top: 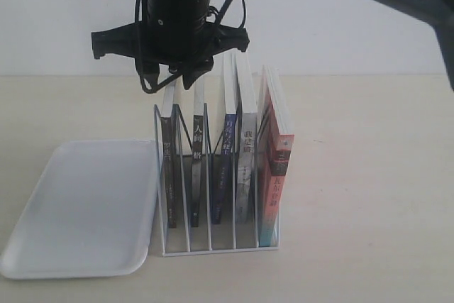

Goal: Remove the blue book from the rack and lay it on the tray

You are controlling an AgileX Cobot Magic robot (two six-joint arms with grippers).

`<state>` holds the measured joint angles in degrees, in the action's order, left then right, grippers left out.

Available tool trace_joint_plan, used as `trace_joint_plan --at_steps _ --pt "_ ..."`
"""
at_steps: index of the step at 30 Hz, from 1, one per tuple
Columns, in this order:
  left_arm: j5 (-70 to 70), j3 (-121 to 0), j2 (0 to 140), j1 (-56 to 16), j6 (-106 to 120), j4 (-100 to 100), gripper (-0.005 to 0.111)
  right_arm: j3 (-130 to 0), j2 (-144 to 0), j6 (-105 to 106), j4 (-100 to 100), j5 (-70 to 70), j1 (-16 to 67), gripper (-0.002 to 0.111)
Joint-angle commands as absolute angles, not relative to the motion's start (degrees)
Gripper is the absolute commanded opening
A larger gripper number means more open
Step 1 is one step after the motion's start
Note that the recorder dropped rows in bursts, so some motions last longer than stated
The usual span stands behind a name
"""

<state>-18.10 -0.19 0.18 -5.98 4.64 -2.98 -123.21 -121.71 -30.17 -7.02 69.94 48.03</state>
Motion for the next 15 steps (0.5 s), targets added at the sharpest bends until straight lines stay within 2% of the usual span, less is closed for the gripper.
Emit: trace_joint_plan --at_steps 1,3,9,15 --pt "-18.0 0.0 0.0 -5.8 4.2 -2.9 0.005 -123.5 -122.1 -30.1 -6.7 70.0 47.8 0.041" --pt "-18.0 0.0 0.0 -5.8 4.2 -2.9 0.005 -123.5 -122.1 -30.1 -6.7 70.0 47.8 0.038" --pt "-18.0 0.0 0.0 -5.8 4.2 -2.9 0.005 -123.5 -122.1 -28.7 -6.5 70.0 47.8 0.000" --pt "-18.0 0.0 0.0 -5.8 4.2 -2.9 0.005 -123.5 -121.7 -26.9 -7.5 70.0 47.8 0.000"
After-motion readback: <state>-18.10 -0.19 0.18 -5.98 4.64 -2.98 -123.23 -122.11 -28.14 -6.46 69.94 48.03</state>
